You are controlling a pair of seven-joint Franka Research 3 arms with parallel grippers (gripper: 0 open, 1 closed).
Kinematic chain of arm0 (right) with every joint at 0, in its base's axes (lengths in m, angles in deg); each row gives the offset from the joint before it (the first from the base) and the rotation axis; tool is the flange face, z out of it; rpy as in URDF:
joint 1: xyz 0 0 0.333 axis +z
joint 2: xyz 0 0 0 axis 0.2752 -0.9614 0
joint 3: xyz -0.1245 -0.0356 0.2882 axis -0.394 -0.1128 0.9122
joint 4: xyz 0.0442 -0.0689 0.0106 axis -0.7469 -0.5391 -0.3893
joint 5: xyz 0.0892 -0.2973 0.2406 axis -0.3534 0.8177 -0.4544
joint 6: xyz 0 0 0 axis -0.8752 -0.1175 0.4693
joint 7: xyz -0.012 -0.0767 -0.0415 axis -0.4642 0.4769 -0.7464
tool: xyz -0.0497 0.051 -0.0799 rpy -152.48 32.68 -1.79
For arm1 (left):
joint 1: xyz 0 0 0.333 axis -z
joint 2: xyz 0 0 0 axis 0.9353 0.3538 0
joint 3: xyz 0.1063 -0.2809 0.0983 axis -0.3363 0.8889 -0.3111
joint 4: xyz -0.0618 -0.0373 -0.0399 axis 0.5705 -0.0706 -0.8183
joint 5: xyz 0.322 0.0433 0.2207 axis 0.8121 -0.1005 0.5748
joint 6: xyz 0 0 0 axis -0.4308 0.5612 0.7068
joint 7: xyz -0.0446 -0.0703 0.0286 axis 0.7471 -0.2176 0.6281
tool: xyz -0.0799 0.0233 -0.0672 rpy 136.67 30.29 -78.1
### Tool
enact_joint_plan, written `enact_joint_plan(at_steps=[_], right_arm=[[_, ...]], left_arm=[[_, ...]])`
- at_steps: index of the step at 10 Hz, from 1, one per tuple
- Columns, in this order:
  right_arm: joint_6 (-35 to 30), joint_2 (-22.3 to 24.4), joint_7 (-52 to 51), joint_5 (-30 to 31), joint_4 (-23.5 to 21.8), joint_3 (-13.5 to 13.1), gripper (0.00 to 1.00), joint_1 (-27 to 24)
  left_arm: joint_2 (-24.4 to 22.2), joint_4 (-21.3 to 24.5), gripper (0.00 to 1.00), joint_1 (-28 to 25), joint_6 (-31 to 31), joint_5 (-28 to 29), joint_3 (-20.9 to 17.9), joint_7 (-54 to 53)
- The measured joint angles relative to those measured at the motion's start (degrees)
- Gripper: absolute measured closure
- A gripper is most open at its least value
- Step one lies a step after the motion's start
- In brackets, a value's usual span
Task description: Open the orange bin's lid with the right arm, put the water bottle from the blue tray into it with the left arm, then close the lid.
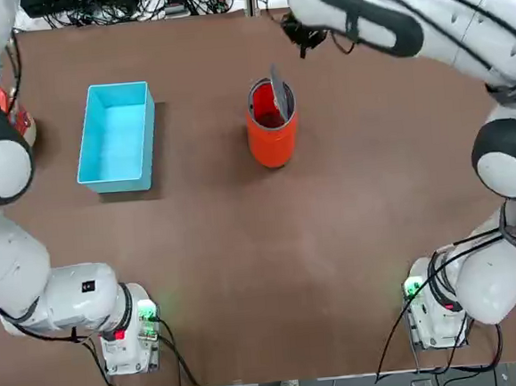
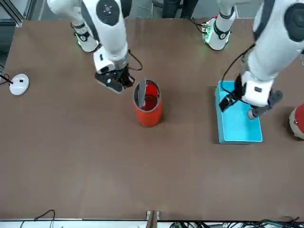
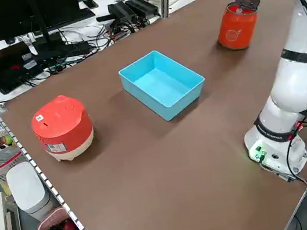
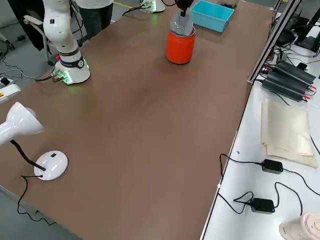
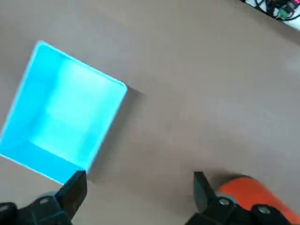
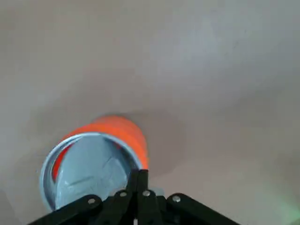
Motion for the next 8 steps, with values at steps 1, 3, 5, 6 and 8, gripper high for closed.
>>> enact_joint_plan(at_steps=[1,3,5,6,8], right_arm=[[1.31,-0.51,1.22,0.0,-0.57,0.02,0.99,1.05],[3.76,-2.11,3.96,0.01,-0.74,0.03,0.99,3.05],[6.53,-4.15,6.75,0.23,-0.88,0.03,0.99,4.96],[7.68,-5.26,7.58,0.45,-0.91,0.03,0.99,5.65],[9.77,-7.01,9.03,1.03,-0.94,0.01,0.99,6.37]], left_arm=[[-0.03,0.1,0.0,-0.99,-0.26,-0.02,-0.61,-6.69],[-1.08,1.21,0.0,0.41,-0.57,-2.57,-6.96,-17.26],[-3.14,4.93,0.0,1.1,1.34,-5.56,-12.82,-25.16],[-4.42,7.82,0.0,1.28,3.97,-5.66,-13.17,-25.78],[-6.17,11.76,0.0,2.59,6.33,-5.66,-13.15,-25.79]])
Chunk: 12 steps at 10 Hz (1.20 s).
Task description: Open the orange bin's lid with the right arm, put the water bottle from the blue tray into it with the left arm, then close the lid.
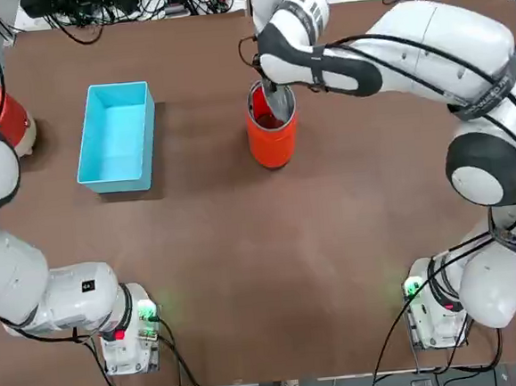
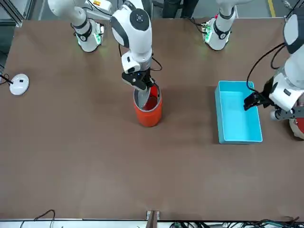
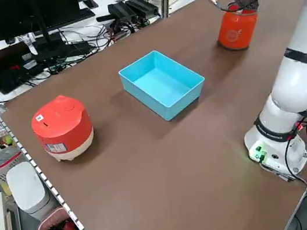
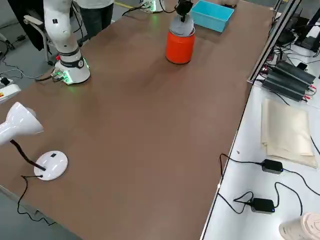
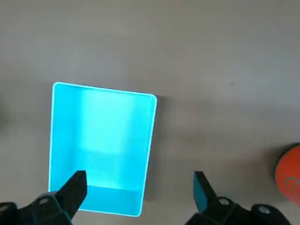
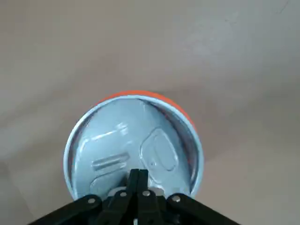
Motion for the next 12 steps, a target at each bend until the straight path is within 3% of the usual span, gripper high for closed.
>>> enact_joint_plan(at_steps=[6,12], right_arm=[[4.71,-4.51,4.89,4.45,-0.16,-0.01,0.99,1.66],[5.5,-4.97,7.05,6.46,-0.06,-0.04,0.99,2.54]], left_arm=[[-0.55,0.14,0.0,-0.4,-1.44,0.21,-0.35,-0.92],[-1.01,-0.09,0.0,-0.41,-3.13,0.23,-0.37,-0.88]])
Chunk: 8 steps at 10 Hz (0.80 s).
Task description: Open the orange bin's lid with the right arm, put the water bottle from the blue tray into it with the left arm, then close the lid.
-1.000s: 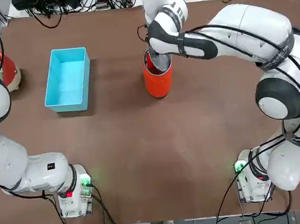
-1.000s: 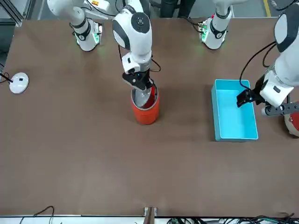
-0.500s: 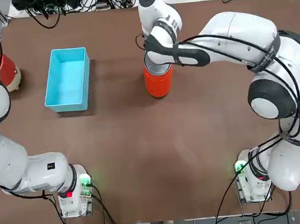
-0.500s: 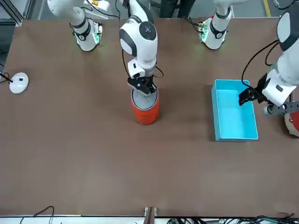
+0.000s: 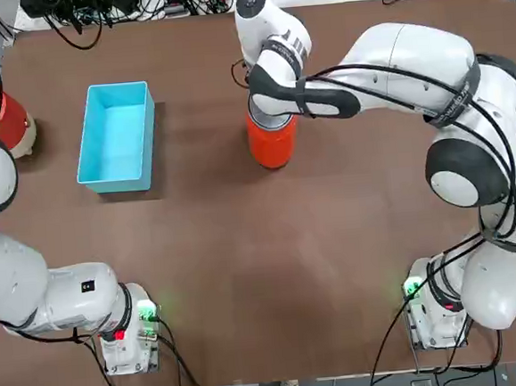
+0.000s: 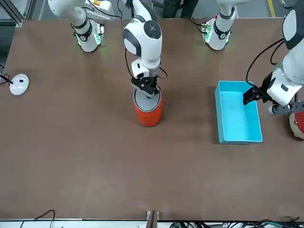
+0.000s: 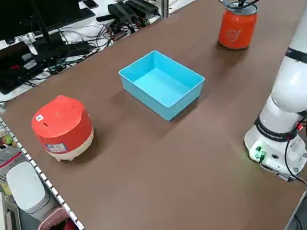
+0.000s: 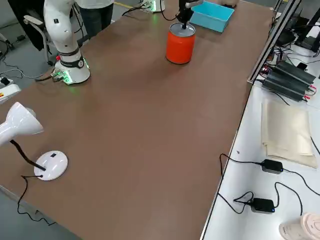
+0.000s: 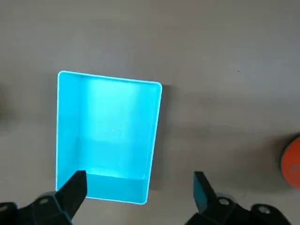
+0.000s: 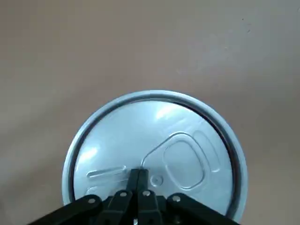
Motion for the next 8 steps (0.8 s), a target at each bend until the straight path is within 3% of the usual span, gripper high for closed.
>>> enact_joint_plan(at_steps=[6,8], right_arm=[[0.15,-0.25,0.74,0.75,0.18,-0.04,0.99,0.19],[-2.75,-0.18,0.21,0.75,1.44,-0.34,0.99,-0.01]], left_arm=[[-0.18,-0.27,0.0,0.0,-0.24,0.0,0.14,0.0],[-0.19,-0.58,0.0,0.0,-0.24,0.0,0.15,0.01]])
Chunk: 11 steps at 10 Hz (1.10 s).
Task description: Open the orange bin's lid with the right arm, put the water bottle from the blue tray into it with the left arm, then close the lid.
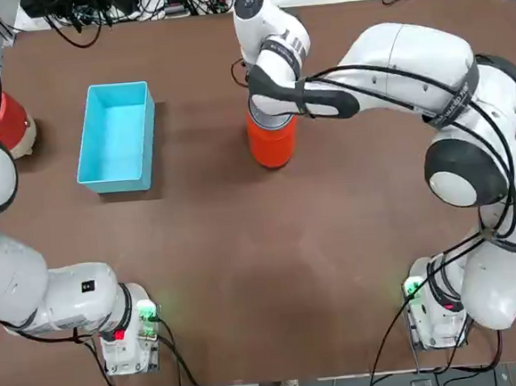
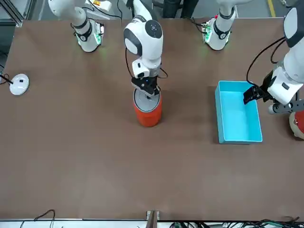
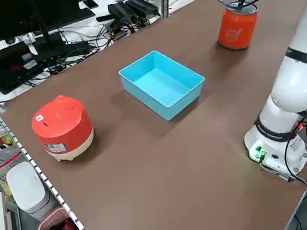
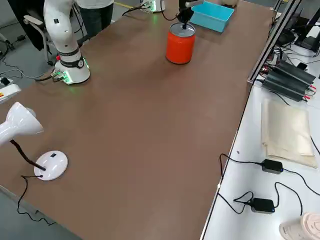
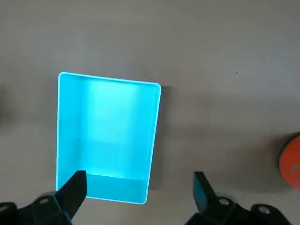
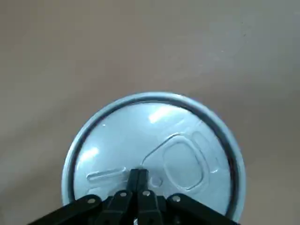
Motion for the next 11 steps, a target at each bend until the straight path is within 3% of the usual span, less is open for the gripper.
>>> enact_joint_plan(at_steps=[2,4,8,11], right_arm=[[-4.18,1.77,-3.99,-0.4,1.87,-0.5,0.99,-2.41],[-10.72,7.12,-12.19,-3.05,2.95,-0.74,0.98,-7.56],[-21.39,18.71,-33.42,-5.86,2.89,-1.15,0.98,-22.85],[-24.66,21.26,-52.11,-6.3,2.39,-1.31,0.96,-34.06]], left_arm=[[0.0,-0.21,0.0,-0.01,0.0,0.0,-0.03,0.02],[0.0,-0.33,0.0,-0.02,0.0,0.0,-0.03,0.02],[0.0,-0.36,0.0,-0.02,0.0,0.0,0.04,0.02],[-0.01,-0.39,0.0,-0.01,0.0,0.0,0.13,0.02]])
